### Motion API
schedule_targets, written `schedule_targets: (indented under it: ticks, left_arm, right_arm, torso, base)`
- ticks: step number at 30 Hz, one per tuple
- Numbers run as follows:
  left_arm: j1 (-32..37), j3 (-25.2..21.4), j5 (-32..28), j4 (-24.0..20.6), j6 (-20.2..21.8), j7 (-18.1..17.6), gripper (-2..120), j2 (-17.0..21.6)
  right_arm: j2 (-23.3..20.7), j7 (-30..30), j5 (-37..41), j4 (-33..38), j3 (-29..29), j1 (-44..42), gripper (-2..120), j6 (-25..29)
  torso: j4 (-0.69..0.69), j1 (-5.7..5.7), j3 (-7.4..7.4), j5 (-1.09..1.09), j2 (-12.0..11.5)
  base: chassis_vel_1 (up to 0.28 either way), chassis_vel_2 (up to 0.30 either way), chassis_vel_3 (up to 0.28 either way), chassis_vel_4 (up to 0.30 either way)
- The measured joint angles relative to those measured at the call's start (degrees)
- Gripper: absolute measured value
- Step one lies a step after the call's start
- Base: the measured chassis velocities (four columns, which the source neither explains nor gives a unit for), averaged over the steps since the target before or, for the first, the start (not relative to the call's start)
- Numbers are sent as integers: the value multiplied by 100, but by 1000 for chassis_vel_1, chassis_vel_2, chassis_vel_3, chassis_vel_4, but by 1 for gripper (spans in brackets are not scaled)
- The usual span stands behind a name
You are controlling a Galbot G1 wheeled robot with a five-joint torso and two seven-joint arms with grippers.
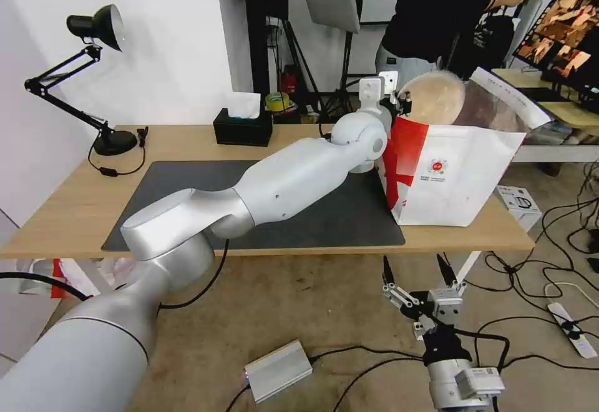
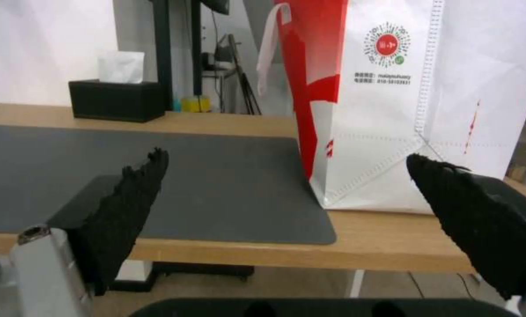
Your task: Pick up the trash from the table and place it into the takeout bag.
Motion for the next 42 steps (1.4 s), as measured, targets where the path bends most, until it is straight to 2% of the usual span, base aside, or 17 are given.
schedule_targets:
  ticks: [2, 6, 7, 11, 12, 14, 16, 24, 31, 34, 35, 37, 39, 40, 42]
  left_arm:
    - [-7, 14, 27, -18, -14, -2, 49, 0]
    - [-29, 71, 116, -92, -30, -8, 68, 1]
    - [-29, 71, 116, -92, -30, -8, 68, 1]
    - [-73, 119, 146, -129, -42, -31, 85, 1]
    - [-73, 119, 146, -129, -42, -31, 85, 1]
    - [-105, 130, 160, -148, -55, -59, 95, 1]
    - [-132, 116, 181, -196, -59, -121, 99, 4]
    - [-239, -14, 317, -571, -68, -274, 100, 220]
    - [-254, -27, 916, -912, -285, -440, 100, 661]
    - [-223, -41, 1437, -1172, -436, -523, 100, 977]
    - [-223, -41, 1437, -1172, -436, -523, 100, 977]
    - [-128, -59, 1860, -1553, -495, -660, 100, 1363]
    - [-23, -95, 1970, -1844, -498, -788, 100, 1631]
    - [-23, -95, 1970, -1844, -498, -788, 100, 1631]
    - [147, -179, 2054, -2154, -498, -882, 100, 1956]
  right_arm:
    - [0, 0, 0, 0, 0, 0, 100, 0]
    - [0, 0, 0, 0, 0, 0, 100, 0]
    - [0, 0, 0, 0, 0, 0, 100, 0]
    - [0, 0, 0, 0, 0, 0, 100, 0]
    - [0, 0, 0, 0, 0, 0, 100, 0]
    - [0, 0, 0, 0, 0, 0, 100, 0]
    - [0, 0, 0, 0, 0, 0, 100, 0]
    - [0, 0, 0, 0, 0, 0, 100, 0]
    - [0, 0, 0, 0, 0, 0, 100, 0]
    - [0, 0, 0, 0, 0, 0, 100, 0]
    - [0, 0, 0, 0, 0, 0, 100, 0]
    - [0, 0, 0, 0, 0, 0, 100, 0]
    - [0, 0, 0, 0, 0, 0, 100, 0]
    - [0, 0, 0, 0, 0, 0, 100, 0]
    - [0, 0, 0, 0, 0, 0, 100, 0]
  torso:
    - [0, 0, 0, 0, 0]
    - [0, 0, 0, 0, 0]
    - [0, 0, 0, 0, 0]
    - [0, 0, 0, 0, 0]
    - [0, 0, 0, 0, 0]
    - [0, 0, 0, 0, 0]
    - [0, 0, 0, 0, 0]
    - [-1, 0, 0, 0, 1]
    - [-1, 0, 0, -1, 0]
    - [0, 0, 0, -1, 0]
    - [0, 0, 0, -1, 0]
    - [0, 0, 0, -1, 0]
    - [1, 0, 0, -2, 1]
    - [1, 0, 0, -2, 1]
    - [0, 0, 0, -2, 0]
  base:
    - [0, 0, 0, 0]
    - [0, 0, 0, 0]
    - [0, 0, 0, 0]
    - [0, 0, 0, 0]
    - [0, 0, 0, 0]
    - [0, 0, 0, 0]
    - [0, 0, 0, 0]
    - [0, 0, 0, 0]
    - [0, 0, 0, 0]
    - [0, 0, 0, 0]
    - [0, 0, 0, 0]
    - [0, 0, 0, 0]
    - [0, 0, 0, 0]
    - [0, 0, 0, 0]
    - [0, 0, 0, 0]
